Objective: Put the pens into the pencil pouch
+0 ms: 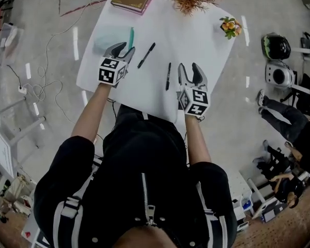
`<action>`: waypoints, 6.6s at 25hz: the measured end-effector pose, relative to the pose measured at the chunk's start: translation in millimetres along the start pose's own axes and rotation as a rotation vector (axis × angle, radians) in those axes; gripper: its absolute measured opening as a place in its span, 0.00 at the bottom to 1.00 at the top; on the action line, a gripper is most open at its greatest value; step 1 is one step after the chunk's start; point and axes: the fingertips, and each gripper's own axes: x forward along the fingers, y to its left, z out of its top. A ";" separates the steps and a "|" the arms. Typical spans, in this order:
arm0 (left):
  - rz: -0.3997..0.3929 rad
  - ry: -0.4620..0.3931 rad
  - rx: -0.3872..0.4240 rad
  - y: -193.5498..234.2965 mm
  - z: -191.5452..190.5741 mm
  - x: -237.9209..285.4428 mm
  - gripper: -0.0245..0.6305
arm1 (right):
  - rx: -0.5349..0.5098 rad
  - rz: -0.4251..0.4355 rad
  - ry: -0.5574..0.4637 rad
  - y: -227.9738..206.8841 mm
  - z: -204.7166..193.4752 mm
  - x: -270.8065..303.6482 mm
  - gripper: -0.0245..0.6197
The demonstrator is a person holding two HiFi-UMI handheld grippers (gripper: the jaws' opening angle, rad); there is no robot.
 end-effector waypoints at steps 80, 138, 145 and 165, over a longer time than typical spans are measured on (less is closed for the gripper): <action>0.039 0.107 -0.050 29.6 -38.6 34.6 0.09 | 0.086 -0.053 0.125 -20.7 -77.4 -11.7 0.35; -0.036 0.044 -0.044 30.6 -22.1 1.2 0.09 | -0.457 0.393 0.354 51.8 -63.2 51.8 0.14; -0.057 0.048 -0.040 32.4 -19.8 -1.9 0.10 | -0.580 0.523 0.395 77.9 -43.6 83.2 0.14; -0.120 0.079 0.043 29.5 -11.4 -7.7 0.09 | -0.689 0.730 0.449 151.5 -17.0 151.2 0.14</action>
